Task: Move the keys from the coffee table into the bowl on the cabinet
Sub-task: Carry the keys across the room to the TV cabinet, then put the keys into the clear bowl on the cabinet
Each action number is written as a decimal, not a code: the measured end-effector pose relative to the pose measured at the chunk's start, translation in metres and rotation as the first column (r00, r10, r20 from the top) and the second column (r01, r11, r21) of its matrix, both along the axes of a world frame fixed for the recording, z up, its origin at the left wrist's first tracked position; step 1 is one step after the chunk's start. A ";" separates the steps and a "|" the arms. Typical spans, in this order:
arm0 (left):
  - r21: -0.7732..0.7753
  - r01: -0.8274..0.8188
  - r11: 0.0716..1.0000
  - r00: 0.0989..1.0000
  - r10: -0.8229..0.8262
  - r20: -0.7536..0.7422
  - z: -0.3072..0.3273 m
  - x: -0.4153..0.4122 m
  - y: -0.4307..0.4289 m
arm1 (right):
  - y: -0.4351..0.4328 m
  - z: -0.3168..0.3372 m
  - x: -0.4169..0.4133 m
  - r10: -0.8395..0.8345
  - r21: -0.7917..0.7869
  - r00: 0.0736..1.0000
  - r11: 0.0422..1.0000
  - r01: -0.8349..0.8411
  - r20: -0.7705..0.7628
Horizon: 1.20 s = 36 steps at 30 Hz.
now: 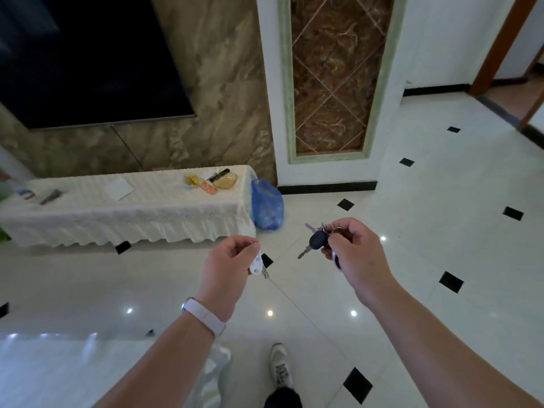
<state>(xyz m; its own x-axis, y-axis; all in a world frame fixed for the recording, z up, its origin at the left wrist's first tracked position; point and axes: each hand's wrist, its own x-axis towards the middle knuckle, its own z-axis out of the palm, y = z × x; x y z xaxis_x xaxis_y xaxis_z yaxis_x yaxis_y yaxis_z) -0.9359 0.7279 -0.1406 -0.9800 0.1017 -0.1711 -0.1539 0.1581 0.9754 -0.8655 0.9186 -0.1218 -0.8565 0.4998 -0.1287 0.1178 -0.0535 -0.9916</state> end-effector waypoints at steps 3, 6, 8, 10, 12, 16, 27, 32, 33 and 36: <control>0.012 -0.033 0.999 0.999 0.033 0.009 -0.009 -0.049 -0.005 | -0.001 -0.003 -0.046 0.039 0.006 0.999 0.999 -0.040 0.014; 0.047 -0.077 0.996 0.997 0.077 0.007 -0.012 -0.107 -0.008 | -0.001 -0.007 -0.104 0.054 0.034 0.998 0.998 -0.055 0.035; 0.068 -0.081 0.994 0.997 0.081 0.001 -0.012 -0.149 -0.013 | -0.003 -0.006 -0.147 0.058 0.061 0.997 0.996 -0.061 0.053; 0.069 -0.078 0.995 0.997 0.077 0.007 -0.012 -0.189 -0.019 | -0.007 -0.002 -0.190 0.078 0.106 0.995 0.991 -0.085 0.069; 0.076 -0.090 0.993 0.996 0.088 0.023 -0.012 -0.225 -0.024 | -0.012 0.005 -0.227 0.100 0.139 0.993 0.984 -0.107 0.058; 0.065 -0.088 0.994 0.996 0.086 0.030 -0.007 -0.287 -0.027 | -0.015 0.011 -0.287 0.117 0.156 0.992 0.980 -0.123 0.043; 0.074 -0.182 0.980 0.982 0.179 0.054 -0.017 -0.407 -0.038 | -0.016 -0.006 -0.425 0.173 0.130 0.980 0.974 -0.185 0.103; 0.066 -0.245 0.967 0.968 0.240 0.073 -0.030 -0.471 -0.032 | -0.009 -0.022 -0.505 0.197 0.133 0.971 0.968 -0.215 0.134; 0.055 -0.260 0.964 0.964 0.256 0.070 -0.031 -0.486 -0.031 | -0.007 -0.026 -0.524 0.206 0.132 0.969 0.966 -0.224 0.136; 0.027 -0.298 0.954 0.953 0.295 0.071 -0.030 -0.532 -0.025 | -0.002 -0.036 -0.583 0.248 0.130 0.952 0.953 -0.273 0.179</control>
